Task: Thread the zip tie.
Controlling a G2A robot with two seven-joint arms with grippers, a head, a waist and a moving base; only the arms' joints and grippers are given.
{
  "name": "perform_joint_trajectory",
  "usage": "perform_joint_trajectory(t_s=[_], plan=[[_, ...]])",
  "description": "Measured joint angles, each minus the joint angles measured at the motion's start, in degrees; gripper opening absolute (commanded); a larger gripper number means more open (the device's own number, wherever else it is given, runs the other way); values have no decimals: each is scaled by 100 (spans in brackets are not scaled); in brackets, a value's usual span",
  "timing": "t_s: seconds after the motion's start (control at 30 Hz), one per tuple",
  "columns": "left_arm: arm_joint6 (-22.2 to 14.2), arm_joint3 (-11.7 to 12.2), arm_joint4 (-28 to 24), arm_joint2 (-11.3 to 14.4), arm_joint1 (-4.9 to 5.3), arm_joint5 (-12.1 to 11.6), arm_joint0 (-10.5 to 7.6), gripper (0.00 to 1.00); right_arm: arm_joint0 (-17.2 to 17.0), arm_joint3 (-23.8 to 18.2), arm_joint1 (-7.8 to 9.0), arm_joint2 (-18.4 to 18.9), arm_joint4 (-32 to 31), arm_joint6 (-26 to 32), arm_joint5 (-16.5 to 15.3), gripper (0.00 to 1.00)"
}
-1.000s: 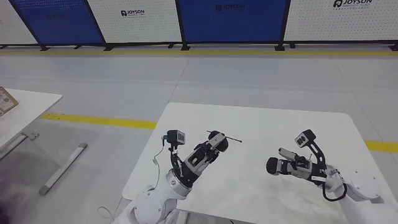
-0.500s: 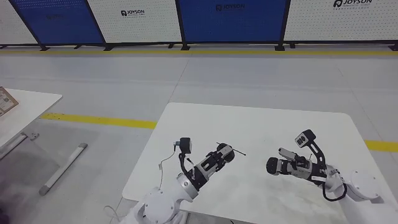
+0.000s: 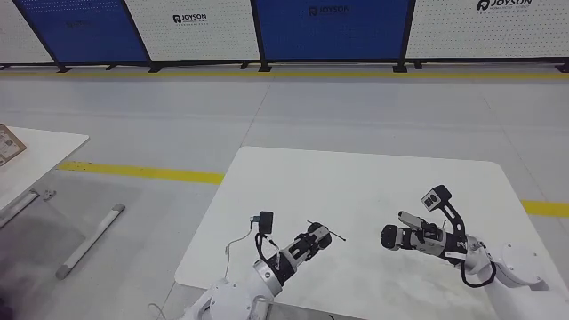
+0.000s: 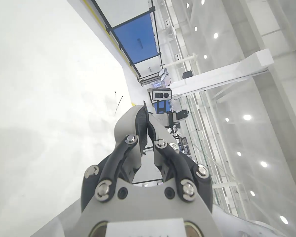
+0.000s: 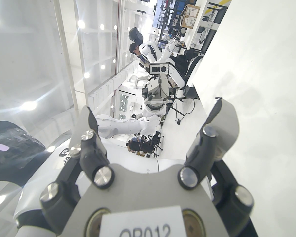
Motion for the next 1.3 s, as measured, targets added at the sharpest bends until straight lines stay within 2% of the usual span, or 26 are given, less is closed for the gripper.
perform_joint_trajectory(t_s=[0.13, 0.27, 0.53, 0.67, 0.83, 0.93, 1.3], plan=[[-41, 90, -125, 123, -23, -51, -79, 0, 0, 0, 0, 0, 0, 0, 0, 100], [86, 172, -700, 138, -58, -113, -135, 0, 0, 0, 0, 0, 0, 0, 0, 100], [126, 193, -649, 152, -65, -89, -161, 0, 0, 0, 0, 0, 0, 0, 0, 100], [426, 371, -683, 269, -115, -62, -355, 0, 0, 0, 0, 0, 0, 0, 0, 100], [875, 609, -180, 456, -163, -23, -529, 0, 0, 0, 0, 0, 0, 0, 0, 100], [878, 667, -207, 506, -174, 51, -552, 0, 0, 0, 0, 0, 0, 0, 0, 100], [873, 662, -213, 502, -173, 47, -550, 0, -1, -9, 1, 3, -8, -10, -1, 100]])
